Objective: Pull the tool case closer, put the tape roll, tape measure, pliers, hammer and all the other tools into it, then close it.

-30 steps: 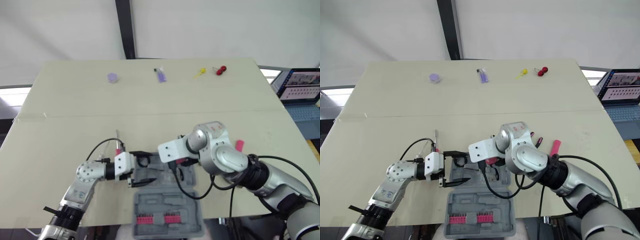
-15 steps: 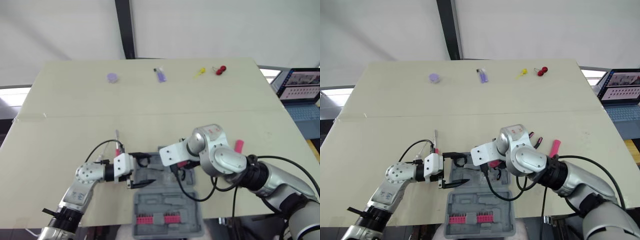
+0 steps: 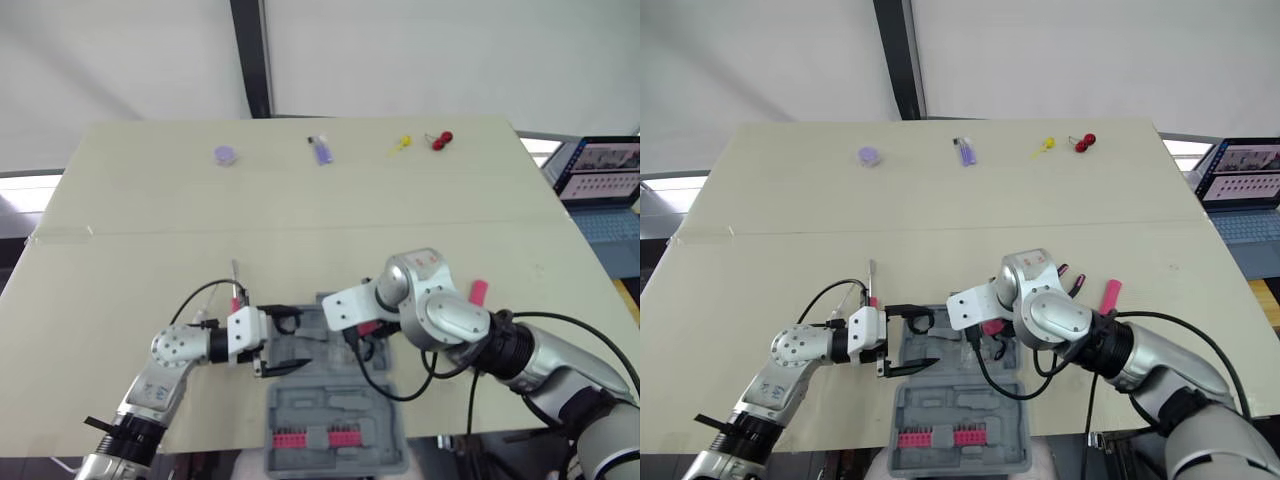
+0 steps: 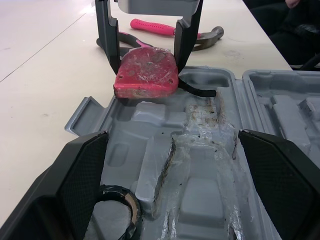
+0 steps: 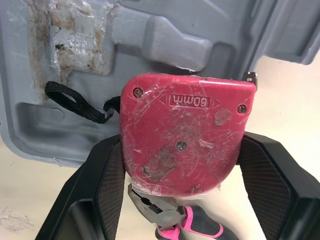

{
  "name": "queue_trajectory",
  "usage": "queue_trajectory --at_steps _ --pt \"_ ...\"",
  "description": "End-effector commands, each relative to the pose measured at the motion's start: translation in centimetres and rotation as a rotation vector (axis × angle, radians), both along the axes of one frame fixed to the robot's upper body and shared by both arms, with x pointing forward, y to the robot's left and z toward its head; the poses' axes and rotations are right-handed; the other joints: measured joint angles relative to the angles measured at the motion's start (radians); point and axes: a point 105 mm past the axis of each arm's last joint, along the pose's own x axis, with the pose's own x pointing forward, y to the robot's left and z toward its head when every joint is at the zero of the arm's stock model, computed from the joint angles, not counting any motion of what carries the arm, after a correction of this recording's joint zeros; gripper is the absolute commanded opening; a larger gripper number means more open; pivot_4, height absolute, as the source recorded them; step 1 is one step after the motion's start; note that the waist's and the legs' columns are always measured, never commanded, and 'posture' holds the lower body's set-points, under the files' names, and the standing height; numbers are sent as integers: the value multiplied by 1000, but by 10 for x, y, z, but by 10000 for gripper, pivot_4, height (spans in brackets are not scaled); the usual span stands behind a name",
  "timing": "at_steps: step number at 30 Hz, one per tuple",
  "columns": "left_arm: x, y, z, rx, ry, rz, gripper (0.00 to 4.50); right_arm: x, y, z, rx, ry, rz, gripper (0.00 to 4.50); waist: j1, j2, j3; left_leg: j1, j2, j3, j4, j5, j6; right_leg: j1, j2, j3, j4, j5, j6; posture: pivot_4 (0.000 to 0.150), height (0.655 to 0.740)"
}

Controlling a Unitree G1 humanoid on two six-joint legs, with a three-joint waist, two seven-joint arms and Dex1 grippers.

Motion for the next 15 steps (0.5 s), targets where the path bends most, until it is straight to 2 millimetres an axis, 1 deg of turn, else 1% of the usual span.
queue_trajectory --at_steps 1,9,15 --pt "-1 -1 6 -3 -29 -9 45000 -5 3 -3 -18 20 23 28288 0 0 0 0 0 0 0 0 0 0 0 0 0 0 0 1500 7400" --pt "-1 -2 6 -5 -30 -9 45000 -5 2 -13 -46 15 29 28288 0 0 0 0 0 0 0 0 0 0 0 0 0 0 0 1500 7400" --pt "-1 -2 6 -7 -29 -9 45000 -4 -3 -20 -49 -3 23 28288 4 0 0 0 0 0 0 0 0 1 0 0 0 0 0 1500 7400"
